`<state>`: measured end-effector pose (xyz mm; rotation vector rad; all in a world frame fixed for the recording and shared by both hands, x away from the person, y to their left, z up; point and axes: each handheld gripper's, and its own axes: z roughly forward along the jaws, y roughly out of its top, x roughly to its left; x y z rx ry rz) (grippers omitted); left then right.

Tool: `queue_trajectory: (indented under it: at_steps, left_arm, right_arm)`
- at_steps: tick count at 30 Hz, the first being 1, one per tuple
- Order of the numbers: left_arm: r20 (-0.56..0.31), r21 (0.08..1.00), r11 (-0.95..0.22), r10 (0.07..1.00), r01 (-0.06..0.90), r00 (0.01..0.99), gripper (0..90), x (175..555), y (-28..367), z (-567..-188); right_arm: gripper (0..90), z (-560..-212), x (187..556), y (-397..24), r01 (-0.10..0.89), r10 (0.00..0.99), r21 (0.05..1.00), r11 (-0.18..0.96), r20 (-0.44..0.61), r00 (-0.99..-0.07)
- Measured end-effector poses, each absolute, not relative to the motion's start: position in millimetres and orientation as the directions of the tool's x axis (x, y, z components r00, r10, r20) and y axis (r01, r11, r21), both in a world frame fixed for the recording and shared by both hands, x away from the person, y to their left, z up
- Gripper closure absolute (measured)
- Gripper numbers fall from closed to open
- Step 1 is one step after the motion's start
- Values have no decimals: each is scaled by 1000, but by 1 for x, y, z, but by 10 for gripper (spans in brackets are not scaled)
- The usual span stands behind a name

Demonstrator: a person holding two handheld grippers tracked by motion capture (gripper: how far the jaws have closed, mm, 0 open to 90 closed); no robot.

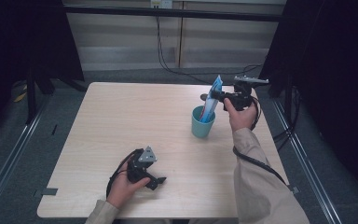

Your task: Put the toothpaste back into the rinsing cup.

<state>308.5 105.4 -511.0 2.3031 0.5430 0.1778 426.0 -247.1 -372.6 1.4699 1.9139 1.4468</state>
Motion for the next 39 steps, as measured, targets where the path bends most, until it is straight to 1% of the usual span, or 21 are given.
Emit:
queue_trajectory:
  at_steps: [11, 16, 39]
  left_arm:
    - [-34, 706, -627, 435, 330, 900, 0, 308, 105, -511]
    - [-34, 706, -626, 435, 330, 900, 0, 308, 105, -511]
    - [-34, 706, -627, 435, 330, 900, 0, 308, 105, -511]
  right_arm:
    - [752, -378, 423, -245, 537, 864, 843, -36, 297, -408]
    - [752, -382, 422, -246, 538, 863, 842, -52, 309, -400]
    - [749, -397, 420, -239, 549, 865, 834, -53, 313, -391]
